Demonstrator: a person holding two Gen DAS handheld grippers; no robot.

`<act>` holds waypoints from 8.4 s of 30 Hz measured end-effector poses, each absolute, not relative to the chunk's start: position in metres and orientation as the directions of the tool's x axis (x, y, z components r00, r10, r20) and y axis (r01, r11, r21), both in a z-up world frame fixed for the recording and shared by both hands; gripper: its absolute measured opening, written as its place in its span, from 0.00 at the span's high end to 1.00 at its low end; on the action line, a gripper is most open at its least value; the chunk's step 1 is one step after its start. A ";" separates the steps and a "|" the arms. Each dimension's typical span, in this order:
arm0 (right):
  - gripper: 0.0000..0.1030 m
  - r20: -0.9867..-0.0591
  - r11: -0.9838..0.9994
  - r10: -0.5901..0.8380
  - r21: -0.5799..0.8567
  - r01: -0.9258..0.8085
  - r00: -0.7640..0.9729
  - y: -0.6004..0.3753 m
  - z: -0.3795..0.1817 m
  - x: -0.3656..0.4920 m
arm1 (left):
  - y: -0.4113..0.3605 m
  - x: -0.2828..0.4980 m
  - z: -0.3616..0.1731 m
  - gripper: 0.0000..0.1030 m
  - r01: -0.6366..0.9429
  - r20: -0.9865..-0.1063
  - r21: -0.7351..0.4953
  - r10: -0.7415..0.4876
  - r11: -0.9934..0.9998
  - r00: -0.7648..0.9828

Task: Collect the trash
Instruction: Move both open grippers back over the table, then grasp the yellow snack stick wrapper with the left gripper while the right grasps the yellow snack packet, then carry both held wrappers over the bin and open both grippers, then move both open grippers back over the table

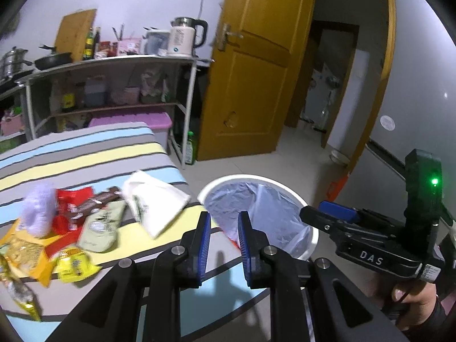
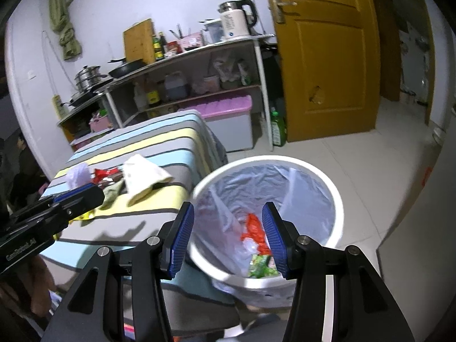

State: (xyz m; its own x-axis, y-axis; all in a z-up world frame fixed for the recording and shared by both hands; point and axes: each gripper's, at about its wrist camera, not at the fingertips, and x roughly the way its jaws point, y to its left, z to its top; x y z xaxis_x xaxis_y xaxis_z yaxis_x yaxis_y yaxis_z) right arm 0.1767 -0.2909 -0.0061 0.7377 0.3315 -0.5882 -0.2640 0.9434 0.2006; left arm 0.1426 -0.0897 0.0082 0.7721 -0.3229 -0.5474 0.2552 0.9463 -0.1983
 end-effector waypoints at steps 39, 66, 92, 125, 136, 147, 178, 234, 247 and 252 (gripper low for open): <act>0.51 -0.564 0.803 0.549 0.152 -0.576 0.617 -0.148 0.017 0.133 | 0.083 0.047 0.007 0.59 -0.172 -0.536 -0.176 0.052 0.969 0.843; 0.51 -0.618 0.747 0.579 0.140 -0.650 0.532 -0.090 -0.010 0.161 | 0.123 0.102 -0.055 0.58 -0.366 -0.696 -0.239 0.104 0.900 0.711; 0.63 -0.720 0.713 0.561 0.170 -0.680 0.409 -0.039 -0.042 0.192 | 0.138 0.079 -0.053 0.94 -0.358 -0.681 -0.227 0.115 0.906 0.723; 0.63 -0.588 0.806 0.544 0.170 -0.567 0.598 -0.150 0.015 0.153 | 0.042 0.075 0.016 0.96 -0.144 -0.585 -0.174 0.015 0.974 0.811; 0.63 -0.579 0.860 0.483 0.174 -0.480 0.657 -0.197 0.016 0.159 | -0.006 0.099 0.022 0.96 -0.013 -0.576 -0.150 -0.077 0.989 0.814; 0.63 -0.579 0.900 0.421 0.169 -0.402 0.698 -0.232 0.015 0.169 | -0.046 0.124 0.021 0.96 0.082 -0.580 -0.135 -0.146 0.987 0.802; 0.62 -0.646 0.955 0.295 0.209 -0.209 0.704 -0.314 -0.025 0.213 | -0.149 0.204 -0.012 0.95 0.301 -0.621 -0.178 -0.345 0.937 0.704; 0.54 -0.588 0.883 0.446 0.164 -0.440 0.675 -0.211 0.011 0.163 | -0.013 0.114 0.014 0.73 0.079 -0.541 -0.189 -0.171 0.979 0.823; 0.54 -0.600 0.863 0.468 0.153 -0.481 0.648 -0.182 0.009 0.170 | 0.025 0.105 0.012 0.73 -0.006 -0.542 -0.171 -0.089 0.985 0.835; 0.54 -0.603 0.854 0.475 0.141 -0.500 0.641 -0.172 0.007 0.176 | 0.044 0.111 0.011 0.65 -0.050 -0.539 -0.163 -0.047 0.985 0.841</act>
